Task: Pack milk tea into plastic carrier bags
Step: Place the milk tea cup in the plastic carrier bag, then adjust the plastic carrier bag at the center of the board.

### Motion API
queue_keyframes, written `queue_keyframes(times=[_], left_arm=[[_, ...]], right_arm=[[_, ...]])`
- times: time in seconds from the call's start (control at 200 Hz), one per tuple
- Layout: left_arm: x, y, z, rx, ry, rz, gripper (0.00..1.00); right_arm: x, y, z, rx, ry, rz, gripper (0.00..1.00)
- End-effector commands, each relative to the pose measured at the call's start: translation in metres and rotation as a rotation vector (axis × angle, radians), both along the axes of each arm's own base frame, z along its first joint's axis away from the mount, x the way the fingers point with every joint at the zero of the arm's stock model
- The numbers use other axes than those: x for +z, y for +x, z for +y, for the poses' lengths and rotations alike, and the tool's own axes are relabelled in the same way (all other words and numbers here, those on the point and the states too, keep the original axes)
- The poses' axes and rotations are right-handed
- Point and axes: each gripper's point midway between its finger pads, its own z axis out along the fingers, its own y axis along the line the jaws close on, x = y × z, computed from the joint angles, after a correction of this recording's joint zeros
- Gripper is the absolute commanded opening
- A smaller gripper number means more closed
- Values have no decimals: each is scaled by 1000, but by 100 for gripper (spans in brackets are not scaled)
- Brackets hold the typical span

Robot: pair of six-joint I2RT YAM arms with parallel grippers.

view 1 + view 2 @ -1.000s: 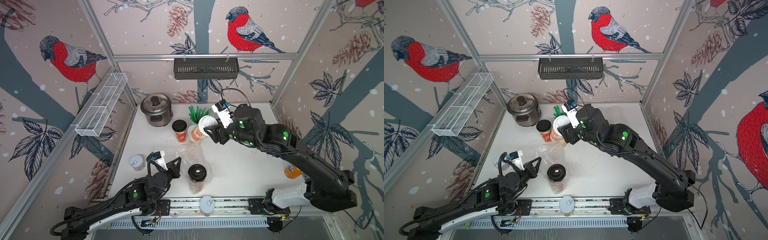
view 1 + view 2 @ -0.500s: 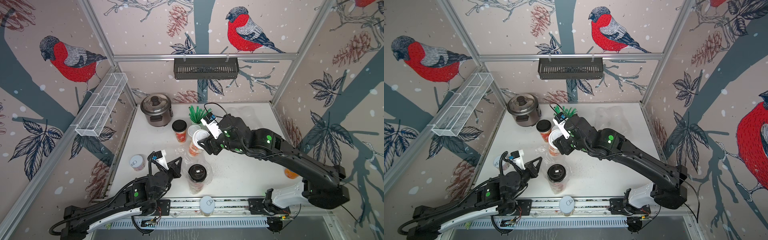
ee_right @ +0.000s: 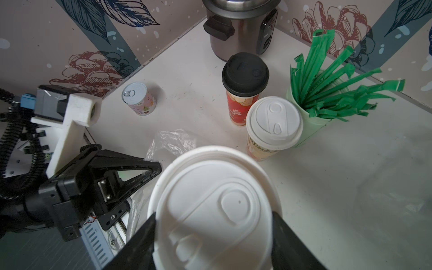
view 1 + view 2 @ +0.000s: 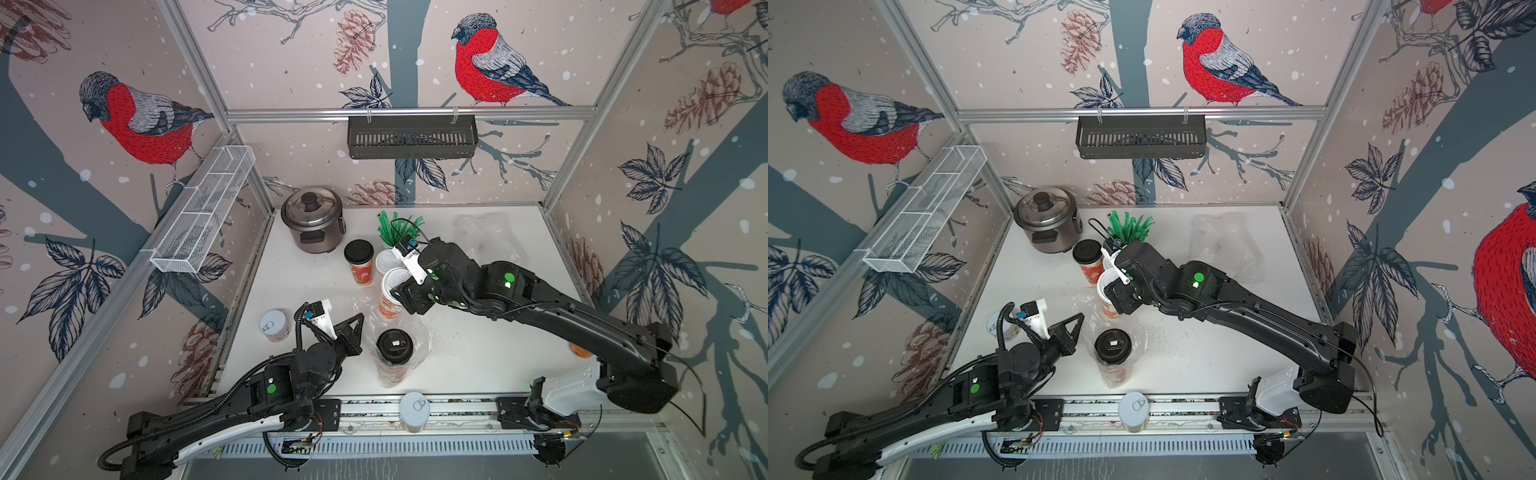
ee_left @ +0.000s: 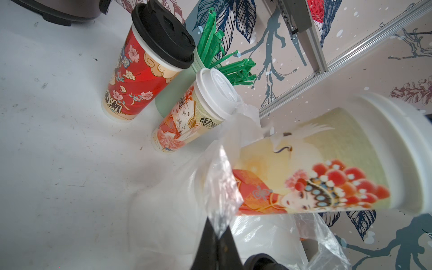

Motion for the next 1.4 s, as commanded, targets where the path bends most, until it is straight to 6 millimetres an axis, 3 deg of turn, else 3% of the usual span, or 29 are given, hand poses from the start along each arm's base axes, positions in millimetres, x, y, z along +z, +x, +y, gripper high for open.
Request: queue_keyframes(times=[0.0, 0.41, 0.856, 0.986, 1.166, 1.396], left_arm=[[13, 2, 2, 19, -30, -28, 0], [19, 4, 7, 42, -24, -44, 0], [20, 3, 16, 61, -30, -49, 0], [21, 4, 17, 67, -26, -49, 0], [18, 4, 16, 64, -20, -45, 0], [14, 3, 15, 58, -17, -37, 0]], right_arm=[[-2, 7, 9, -8, 6, -26, 63], [-58, 8, 31, 16, -48, 44, 63], [-129, 8, 39, 2, -159, 142, 66], [-140, 7, 38, -3, -183, 152, 74], [-133, 7, 36, -1, -198, 137, 86], [-81, 11, 30, -15, -137, 70, 90]])
